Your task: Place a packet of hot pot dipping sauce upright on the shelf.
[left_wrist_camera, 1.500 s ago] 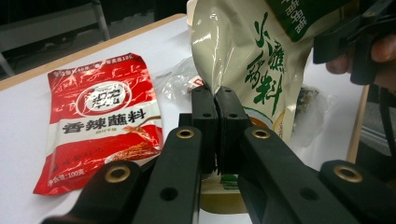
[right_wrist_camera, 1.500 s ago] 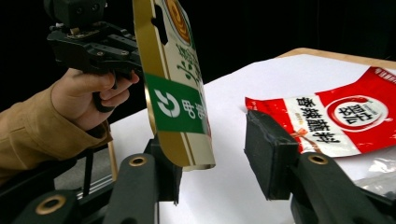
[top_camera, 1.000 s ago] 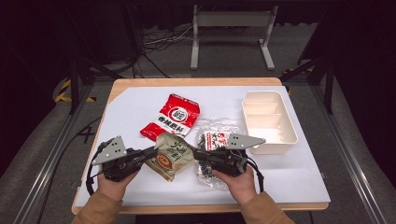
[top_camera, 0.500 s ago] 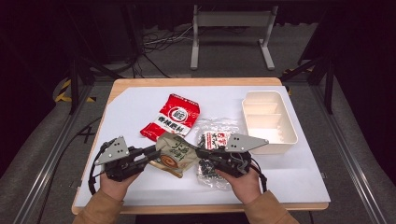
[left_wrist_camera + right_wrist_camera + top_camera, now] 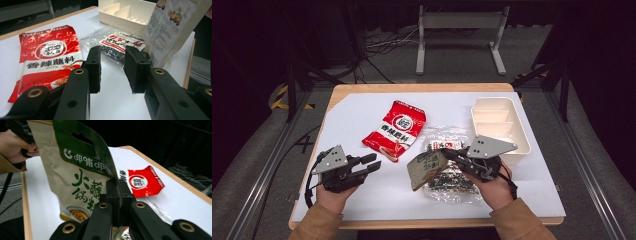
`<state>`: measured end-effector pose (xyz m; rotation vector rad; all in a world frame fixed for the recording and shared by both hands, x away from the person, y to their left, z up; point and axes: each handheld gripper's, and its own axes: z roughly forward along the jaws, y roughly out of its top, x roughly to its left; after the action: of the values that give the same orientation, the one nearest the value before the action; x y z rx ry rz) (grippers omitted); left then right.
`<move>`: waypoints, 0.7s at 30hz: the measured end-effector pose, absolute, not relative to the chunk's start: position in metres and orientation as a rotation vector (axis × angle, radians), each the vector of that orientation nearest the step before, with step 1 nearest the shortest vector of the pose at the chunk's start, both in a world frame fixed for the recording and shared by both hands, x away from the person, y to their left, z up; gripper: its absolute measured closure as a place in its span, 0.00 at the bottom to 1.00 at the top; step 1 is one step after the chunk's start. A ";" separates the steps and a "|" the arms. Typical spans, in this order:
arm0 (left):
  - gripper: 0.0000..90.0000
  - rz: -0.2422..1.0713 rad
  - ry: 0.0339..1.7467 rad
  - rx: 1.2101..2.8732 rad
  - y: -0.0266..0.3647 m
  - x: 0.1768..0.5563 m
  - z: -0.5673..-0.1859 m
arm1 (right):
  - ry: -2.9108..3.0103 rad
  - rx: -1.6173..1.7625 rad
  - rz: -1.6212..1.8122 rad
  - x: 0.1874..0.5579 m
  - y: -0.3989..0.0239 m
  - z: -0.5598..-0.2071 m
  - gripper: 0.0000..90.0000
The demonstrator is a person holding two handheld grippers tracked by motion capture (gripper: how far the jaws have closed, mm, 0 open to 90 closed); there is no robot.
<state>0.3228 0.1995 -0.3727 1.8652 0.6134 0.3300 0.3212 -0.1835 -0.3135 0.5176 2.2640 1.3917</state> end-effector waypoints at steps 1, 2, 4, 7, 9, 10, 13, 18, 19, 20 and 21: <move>0.73 0.329 0.617 1.865 0.200 0.323 -0.373 | 2.258 0.525 1.389 0.322 -0.186 -0.312 1.00; 0.73 0.329 0.619 1.862 0.200 0.324 -0.374 | 2.250 0.530 1.386 0.323 -0.189 -0.310 1.00; 0.73 0.334 0.617 1.867 0.201 0.324 -0.374 | 2.237 0.550 1.382 0.324 -0.195 -0.306 1.00; 0.73 0.329 0.628 1.868 0.203 0.324 -0.375 | 2.219 0.571 1.362 0.328 -0.203 -0.300 1.00; 0.73 0.325 0.633 1.869 0.204 0.325 -0.375 | 2.207 0.570 1.347 0.332 -0.208 -0.296 1.00; 0.73 0.328 0.631 1.872 0.204 0.325 -0.376 | 2.203 0.572 1.337 0.333 -0.209 -0.294 1.00; 0.72 0.324 0.638 1.876 0.205 0.326 -0.377 | 2.191 0.583 1.305 0.338 -0.216 -0.289 1.00; 0.68 0.318 0.652 1.882 0.206 0.328 -0.379 | 2.174 0.598 1.269 0.343 -0.225 -0.282 1.00; 0.67 0.318 0.654 1.883 0.206 0.328 -0.379 | 2.171 0.600 1.268 0.344 -0.227 -0.280 1.00; 0.67 0.318 0.654 1.883 0.206 0.328 -0.379 | 2.171 0.600 1.268 0.344 -0.227 -0.280 1.00; 0.66 0.321 0.657 1.888 0.206 0.329 -0.380 | 2.164 0.601 1.257 0.345 -0.230 -0.277 1.00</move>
<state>0.3290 0.2059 -0.3798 1.8878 0.6575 0.3212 0.3453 -0.2305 -0.2774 0.6006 2.1639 1.2571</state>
